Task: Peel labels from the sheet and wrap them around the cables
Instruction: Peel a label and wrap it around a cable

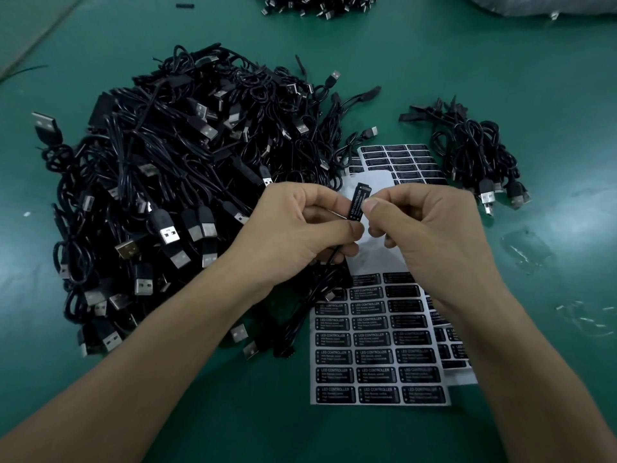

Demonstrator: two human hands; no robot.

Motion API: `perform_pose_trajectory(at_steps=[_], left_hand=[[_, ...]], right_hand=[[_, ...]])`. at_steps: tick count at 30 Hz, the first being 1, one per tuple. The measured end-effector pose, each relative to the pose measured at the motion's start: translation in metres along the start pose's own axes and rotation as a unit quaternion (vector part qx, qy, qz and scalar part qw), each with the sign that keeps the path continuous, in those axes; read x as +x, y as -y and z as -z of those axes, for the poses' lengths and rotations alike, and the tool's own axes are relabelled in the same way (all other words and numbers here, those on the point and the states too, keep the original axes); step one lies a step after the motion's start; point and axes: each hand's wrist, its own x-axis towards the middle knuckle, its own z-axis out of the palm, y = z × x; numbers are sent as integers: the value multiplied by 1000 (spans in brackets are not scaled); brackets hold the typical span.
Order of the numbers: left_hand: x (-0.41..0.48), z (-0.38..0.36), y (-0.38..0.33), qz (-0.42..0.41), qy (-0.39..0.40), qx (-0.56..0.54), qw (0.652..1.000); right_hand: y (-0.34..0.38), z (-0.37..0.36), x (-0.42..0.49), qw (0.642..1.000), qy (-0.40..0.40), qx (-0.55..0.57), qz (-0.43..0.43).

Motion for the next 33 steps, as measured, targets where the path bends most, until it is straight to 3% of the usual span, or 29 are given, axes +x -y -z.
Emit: perform_pose_trajectory(at_steps=[33], left_hand=[[2, 1, 4, -13, 1, 3, 1000]], right_hand=[[-2, 1, 2, 1000, 13, -5, 6]])
